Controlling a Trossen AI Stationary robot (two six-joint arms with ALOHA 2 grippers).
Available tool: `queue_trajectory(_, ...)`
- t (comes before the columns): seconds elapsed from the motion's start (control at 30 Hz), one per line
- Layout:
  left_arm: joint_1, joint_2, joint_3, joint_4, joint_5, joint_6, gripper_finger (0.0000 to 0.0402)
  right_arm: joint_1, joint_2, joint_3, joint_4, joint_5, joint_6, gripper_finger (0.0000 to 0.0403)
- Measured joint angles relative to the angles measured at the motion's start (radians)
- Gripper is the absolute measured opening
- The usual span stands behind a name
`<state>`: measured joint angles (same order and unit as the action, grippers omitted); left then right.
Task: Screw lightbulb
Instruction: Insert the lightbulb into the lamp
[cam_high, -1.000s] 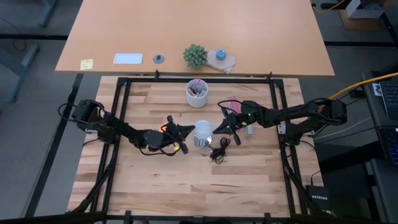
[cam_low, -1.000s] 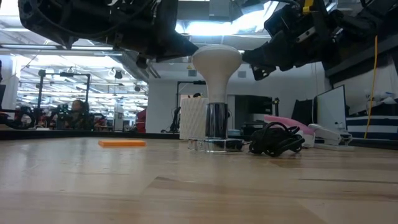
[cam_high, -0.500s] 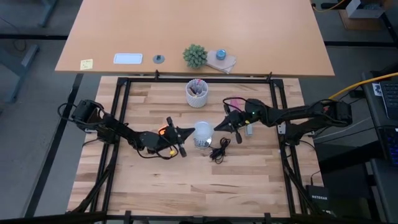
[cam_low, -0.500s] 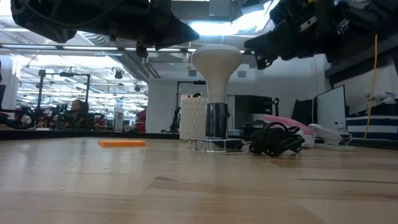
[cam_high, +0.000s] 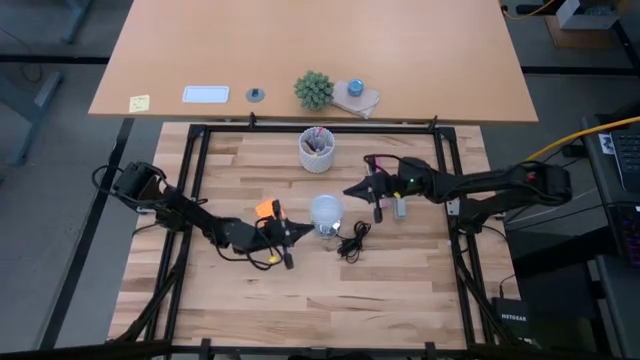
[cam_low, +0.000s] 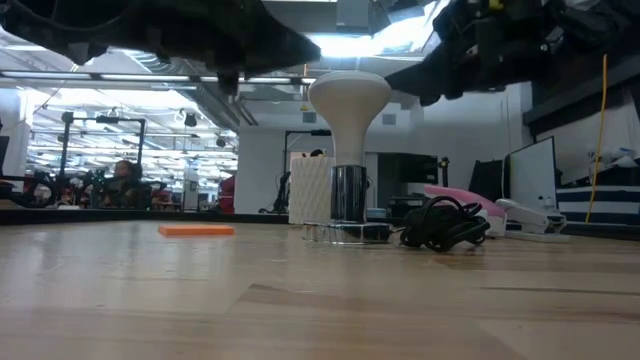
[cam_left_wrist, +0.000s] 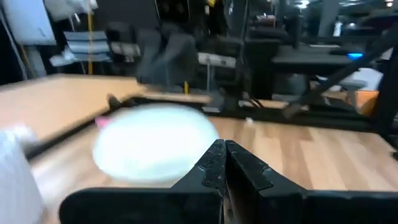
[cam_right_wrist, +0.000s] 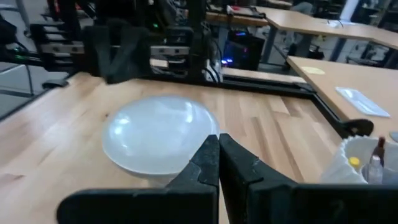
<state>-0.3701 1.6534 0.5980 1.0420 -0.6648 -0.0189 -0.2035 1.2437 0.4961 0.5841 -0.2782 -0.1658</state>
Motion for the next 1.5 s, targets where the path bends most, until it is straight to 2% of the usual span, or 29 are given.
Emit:
queue_trajectory(0.17,0.012,0.007,0.0,-0.077,0.011,-0.101,0.0001,0.0,0.054,0.0,0.042,0.006,0.0,0.0005)
queue_trajectory(0.33,0.031,0.007,0.0,-0.062,0.011,-0.097,0.0001,0.0,0.083,0.0,0.08,0.004,0.001,0.0005)
queue_trajectory(0.9,0.072,0.007,0.0,-0.069,0.008,-0.106,0.0001,0.001,0.11,0.003,0.084,-0.126,0.088,0.0005)
queue_trajectory(1.07,0.071,0.006,0.0,-0.08,-0.038,-0.11,0.0001,0.001,0.115,0.003,0.085,-0.136,0.117,0.0005)
queue_trajectory(1.23,0.071,0.006,0.0,-0.087,-0.086,-0.112,0.0001,0.004,0.116,0.001,0.102,-0.195,0.161,0.0005)
queue_trajectory(1.5,0.103,0.006,0.0,-0.092,-0.112,-0.13,0.0001,0.075,0.118,0.001,0.118,-0.192,0.163,0.0005)
